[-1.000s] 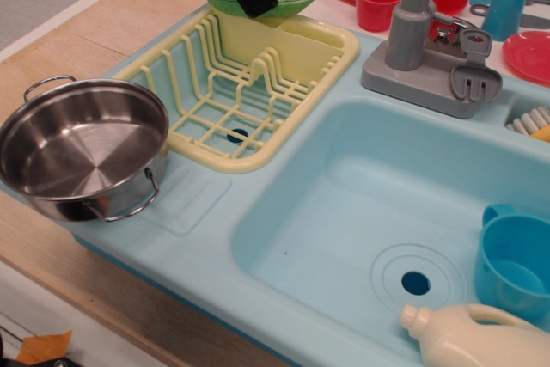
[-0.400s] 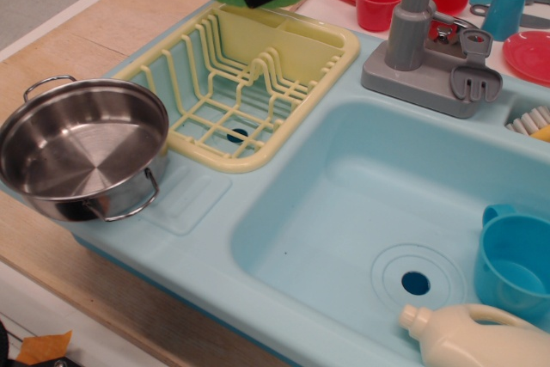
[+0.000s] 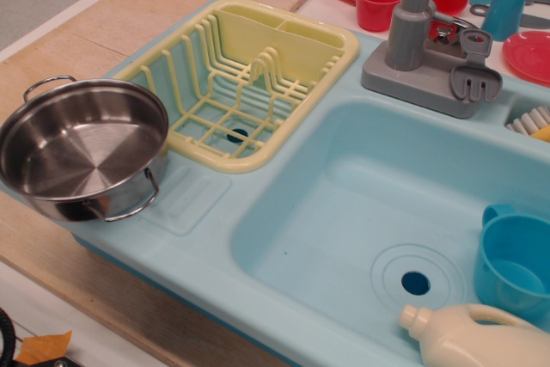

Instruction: Put green squash into pot or pan

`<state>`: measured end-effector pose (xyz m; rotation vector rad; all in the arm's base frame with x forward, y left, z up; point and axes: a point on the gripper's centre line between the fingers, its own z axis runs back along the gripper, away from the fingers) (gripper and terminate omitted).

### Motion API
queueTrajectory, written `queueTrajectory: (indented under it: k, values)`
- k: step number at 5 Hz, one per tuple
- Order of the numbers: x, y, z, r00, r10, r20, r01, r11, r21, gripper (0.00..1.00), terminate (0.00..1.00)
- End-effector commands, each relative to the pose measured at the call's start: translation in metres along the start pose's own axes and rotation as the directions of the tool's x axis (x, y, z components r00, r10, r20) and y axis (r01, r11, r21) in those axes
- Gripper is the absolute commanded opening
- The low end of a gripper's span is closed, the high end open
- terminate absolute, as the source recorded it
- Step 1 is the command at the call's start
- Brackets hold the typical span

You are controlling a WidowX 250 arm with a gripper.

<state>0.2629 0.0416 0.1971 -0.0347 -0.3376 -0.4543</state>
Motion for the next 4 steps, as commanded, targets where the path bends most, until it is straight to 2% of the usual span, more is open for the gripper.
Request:
queueTrajectory:
  k: [1, 2, 3, 4]
  values:
    - [-0.057, -0.029, 0.029, 0.980, 0.194, 0.054, -0.198, 0.977, 0.083, 0.00, 0.00]
    - [-0.083, -0.032, 0.032, 0.956, 0.289, 0.058, -0.293, 0.952, 0.087, 0.00, 0.00]
    - [-0.097, -0.027, 0.030, 0.946, 0.318, 0.063, -0.323, 0.942, 0.093, 0.00, 0.00]
    - [-0.094, -0.016, 0.024, 0.959, 0.278, 0.055, -0.280, 0.959, 0.043, 1.00, 1.00]
